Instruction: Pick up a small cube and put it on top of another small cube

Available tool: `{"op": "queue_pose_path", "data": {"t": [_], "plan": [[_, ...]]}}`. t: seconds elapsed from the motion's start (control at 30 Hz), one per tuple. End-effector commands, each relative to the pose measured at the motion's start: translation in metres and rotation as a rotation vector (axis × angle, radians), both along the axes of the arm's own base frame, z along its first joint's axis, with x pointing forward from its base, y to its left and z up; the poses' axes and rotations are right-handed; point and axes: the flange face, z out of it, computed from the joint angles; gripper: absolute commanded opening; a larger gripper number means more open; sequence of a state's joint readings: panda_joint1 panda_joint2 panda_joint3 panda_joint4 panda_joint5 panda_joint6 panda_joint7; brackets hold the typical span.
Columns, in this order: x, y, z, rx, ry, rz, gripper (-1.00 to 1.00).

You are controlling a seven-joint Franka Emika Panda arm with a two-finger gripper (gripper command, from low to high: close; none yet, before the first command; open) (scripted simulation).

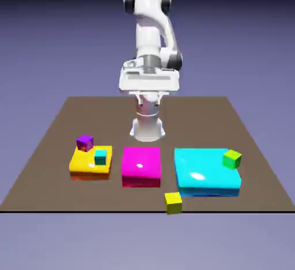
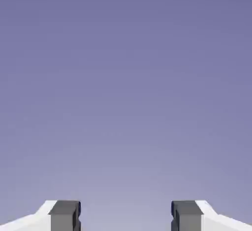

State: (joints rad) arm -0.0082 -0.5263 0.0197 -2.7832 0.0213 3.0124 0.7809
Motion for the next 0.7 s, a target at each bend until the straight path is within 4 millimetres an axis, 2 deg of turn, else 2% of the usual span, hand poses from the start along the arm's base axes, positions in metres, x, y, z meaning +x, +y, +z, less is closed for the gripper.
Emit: {"op": "queue_pose_path", "data": {"t": [0.0, 0.17, 0.33, 0.67], "plan": [[0.008, -0.001, -0.007, 0.029, 0.035, -0.038, 0.00], [0.047, -0.006, -0.046, 0.179, 0.206, -0.232, 0.00], [0.080, -0.009, -0.094, 0.337, 0.380, -0.434, 0.00], [0.128, -0.006, -0.200, 0.674, 0.754, -0.857, 0.00]]}}
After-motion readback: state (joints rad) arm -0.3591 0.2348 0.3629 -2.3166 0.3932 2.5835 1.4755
